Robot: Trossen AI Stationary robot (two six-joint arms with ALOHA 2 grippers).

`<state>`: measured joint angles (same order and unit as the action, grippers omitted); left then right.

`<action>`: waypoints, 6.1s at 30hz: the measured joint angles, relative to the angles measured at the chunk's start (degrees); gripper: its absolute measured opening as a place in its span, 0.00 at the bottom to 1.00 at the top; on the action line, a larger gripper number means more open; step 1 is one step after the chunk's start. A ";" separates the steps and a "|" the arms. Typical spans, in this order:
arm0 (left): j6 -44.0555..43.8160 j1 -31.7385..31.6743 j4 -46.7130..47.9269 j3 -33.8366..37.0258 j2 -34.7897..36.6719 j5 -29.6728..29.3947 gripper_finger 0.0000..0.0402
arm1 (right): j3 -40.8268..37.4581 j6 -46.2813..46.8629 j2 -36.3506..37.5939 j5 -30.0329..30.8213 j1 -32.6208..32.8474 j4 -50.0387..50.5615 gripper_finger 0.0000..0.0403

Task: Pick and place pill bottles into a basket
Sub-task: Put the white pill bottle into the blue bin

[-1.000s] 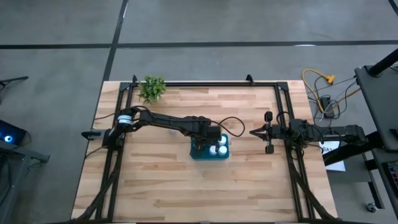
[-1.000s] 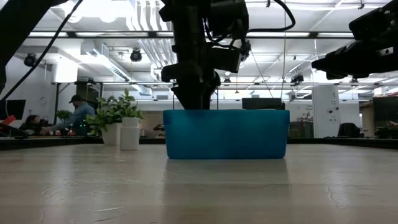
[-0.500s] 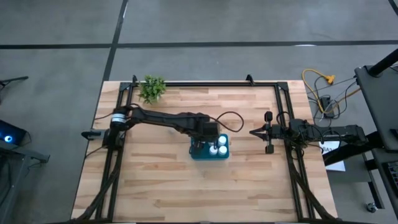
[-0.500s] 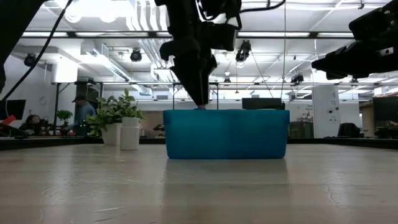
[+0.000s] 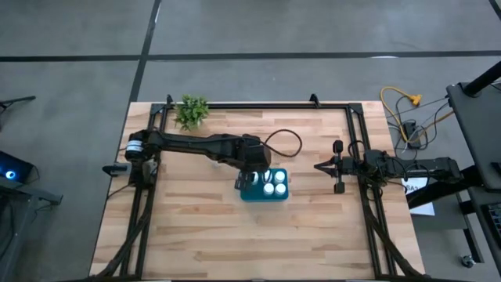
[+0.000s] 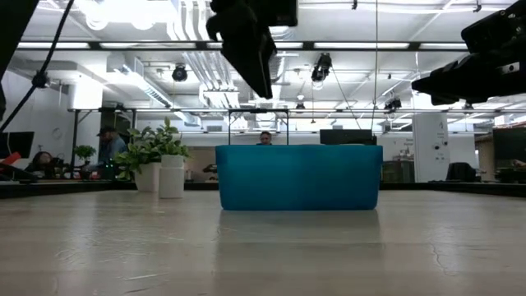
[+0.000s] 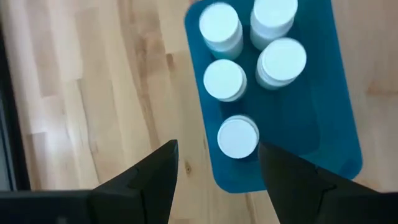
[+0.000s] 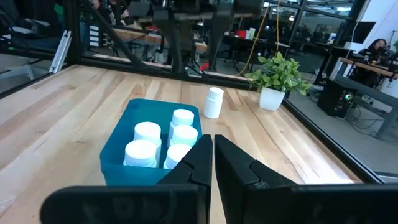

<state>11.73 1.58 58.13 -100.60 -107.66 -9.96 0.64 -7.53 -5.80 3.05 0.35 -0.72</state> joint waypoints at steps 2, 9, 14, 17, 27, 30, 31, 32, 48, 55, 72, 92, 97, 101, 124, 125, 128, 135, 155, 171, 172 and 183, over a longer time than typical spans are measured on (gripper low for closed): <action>-1.47 -0.17 -0.05 0.00 0.74 -0.02 0.51 | 0.00 0.00 0.02 0.00 0.01 0.01 0.02; -3.98 -1.71 0.79 0.99 3.11 -0.03 0.51 | 0.00 0.00 0.02 -0.01 0.00 0.01 0.02; -5.16 -3.65 0.92 5.56 6.08 0.00 0.51 | 0.00 0.00 0.04 0.02 0.00 0.00 0.02; -5.36 -4.61 0.84 9.52 9.02 0.17 0.51 | 0.00 -0.01 0.04 0.04 0.00 -0.03 0.02; -3.10 -6.16 -4.52 26.51 22.58 0.22 0.51 | 0.00 0.00 0.06 -0.03 0.00 0.03 0.02; -2.32 -6.36 -6.60 31.53 26.29 0.35 0.51 | 0.00 0.00 0.06 -0.01 0.00 0.02 0.02; -2.32 -6.51 -7.04 33.03 27.21 0.37 0.51 | 0.00 0.00 0.07 -0.03 0.01 0.08 0.02; -2.32 -6.55 -7.78 34.53 28.16 0.33 0.51 | 0.00 0.00 0.03 0.03 -0.02 -0.01 0.02; -0.26 -14.59 -15.27 45.91 32.55 5.44 0.51 | 0.00 0.00 0.04 -0.01 -0.02 0.00 0.02; -0.24 -17.23 -17.35 46.75 32.33 7.94 0.51 | 0.00 0.00 0.02 -0.01 -0.02 -0.02 0.02; 0.63 -18.14 -22.71 49.90 31.48 8.55 0.51 | 0.00 0.00 0.02 -0.01 -0.01 0.01 0.02; 0.68 -19.26 -23.86 50.59 25.26 9.68 0.51 | 0.00 0.00 0.02 0.02 -0.01 0.01 0.02; 0.65 -19.26 -24.23 50.66 24.34 9.88 0.51 | 0.00 0.00 0.07 0.02 -0.01 0.01 0.02; 0.65 -19.26 -24.35 50.66 23.89 10.33 0.49 | 0.00 0.00 0.07 0.02 0.00 0.01 0.02; -5.36 -15.83 -17.33 42.96 24.33 12.16 0.35 | 0.00 0.00 0.07 0.01 -0.01 0.01 0.02; -5.36 -15.34 -16.65 42.06 24.33 12.52 0.35 | 0.00 0.00 0.07 0.02 -0.01 0.01 0.02; -5.38 -13.51 -15.21 39.14 24.50 12.74 0.35 | 0.00 0.00 0.07 0.01 0.00 0.01 0.02; -5.52 -8.27 -8.81 31.73 24.33 12.85 0.35 | 0.00 0.00 0.07 0.00 -0.02 0.01 0.02; -7.00 3.35 -6.43 12.59 8.01 12.81 0.35 | 0.00 0.00 0.07 0.00 -0.01 0.01 0.02; -7.08 3.72 -15.28 12.62 0.90 10.99 0.35 | 0.00 0.00 0.07 -0.01 -0.02 0.01 0.02; -7.12 3.72 -15.29 13.22 0.59 10.99 0.35 | 0.00 0.00 0.07 -0.01 0.01 0.03 0.02; -9.16 3.65 -25.11 21.14 -0.52 11.02 0.35 | 0.00 0.00 0.04 -0.03 0.01 0.03 0.02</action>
<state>2.57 5.23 33.02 -79.46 -108.18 1.06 0.64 -7.53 -5.76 3.03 0.36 -0.69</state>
